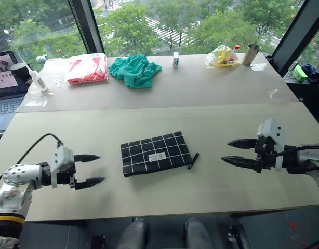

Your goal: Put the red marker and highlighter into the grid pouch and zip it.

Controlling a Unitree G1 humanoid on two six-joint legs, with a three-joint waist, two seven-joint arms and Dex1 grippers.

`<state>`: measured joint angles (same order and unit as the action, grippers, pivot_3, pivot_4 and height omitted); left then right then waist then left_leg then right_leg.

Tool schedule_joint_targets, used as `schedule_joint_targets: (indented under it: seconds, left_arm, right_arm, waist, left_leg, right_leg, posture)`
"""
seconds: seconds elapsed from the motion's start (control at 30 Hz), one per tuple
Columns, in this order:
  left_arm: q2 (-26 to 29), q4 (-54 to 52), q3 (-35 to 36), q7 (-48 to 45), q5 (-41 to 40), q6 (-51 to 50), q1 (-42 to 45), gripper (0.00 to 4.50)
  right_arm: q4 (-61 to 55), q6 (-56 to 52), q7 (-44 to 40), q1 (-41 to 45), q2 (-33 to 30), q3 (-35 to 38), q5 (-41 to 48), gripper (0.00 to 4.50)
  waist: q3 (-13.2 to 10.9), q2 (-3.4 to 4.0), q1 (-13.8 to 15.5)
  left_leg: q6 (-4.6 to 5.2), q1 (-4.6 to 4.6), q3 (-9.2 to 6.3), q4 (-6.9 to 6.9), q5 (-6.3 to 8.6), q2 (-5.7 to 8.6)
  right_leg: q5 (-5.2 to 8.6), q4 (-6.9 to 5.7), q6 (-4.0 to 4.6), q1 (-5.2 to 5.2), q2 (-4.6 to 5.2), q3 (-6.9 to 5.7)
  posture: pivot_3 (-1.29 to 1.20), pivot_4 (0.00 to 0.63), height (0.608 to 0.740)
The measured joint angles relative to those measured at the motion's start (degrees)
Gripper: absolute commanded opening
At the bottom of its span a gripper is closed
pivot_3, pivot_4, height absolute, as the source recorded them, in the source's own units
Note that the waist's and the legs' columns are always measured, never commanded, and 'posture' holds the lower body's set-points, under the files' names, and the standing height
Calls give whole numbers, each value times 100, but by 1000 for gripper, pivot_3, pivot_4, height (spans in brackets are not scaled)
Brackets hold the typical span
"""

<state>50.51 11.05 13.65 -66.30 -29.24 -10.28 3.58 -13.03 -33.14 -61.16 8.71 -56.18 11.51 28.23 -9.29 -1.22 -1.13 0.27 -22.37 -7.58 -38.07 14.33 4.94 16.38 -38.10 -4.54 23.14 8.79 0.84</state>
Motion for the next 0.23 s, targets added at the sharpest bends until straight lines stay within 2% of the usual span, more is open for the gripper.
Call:
schedule_joint_targets:
  seconds: [0.1, 0.23]
  left_arm:
    - [-156, -544, 758, 1048, -376, -959, -147, 4459]
    - [-452, -1001, 1063, 1439, -637, -1395, -354, 4459]
  right_arm:
    - [256, 94, 81, 4, 17, 151, -35, 3270]
    - [372, 153, 238, 2, 190, 267, -38, 3270]
  waist:
    - [0, 0, 12]
    - [0, 0, 29]
  left_leg:
    - [-1, 2, 2, 0, 0, -8]
    - [-5, 4, 5, 0, 1, -9]
  right_leg:
    - [0, 0, 0, 0, 0, 4]
    - [-1, 2, 1, 0, 0, 9]
  posture:
    - [0, 150, 740]
    - [0, 150, 740]
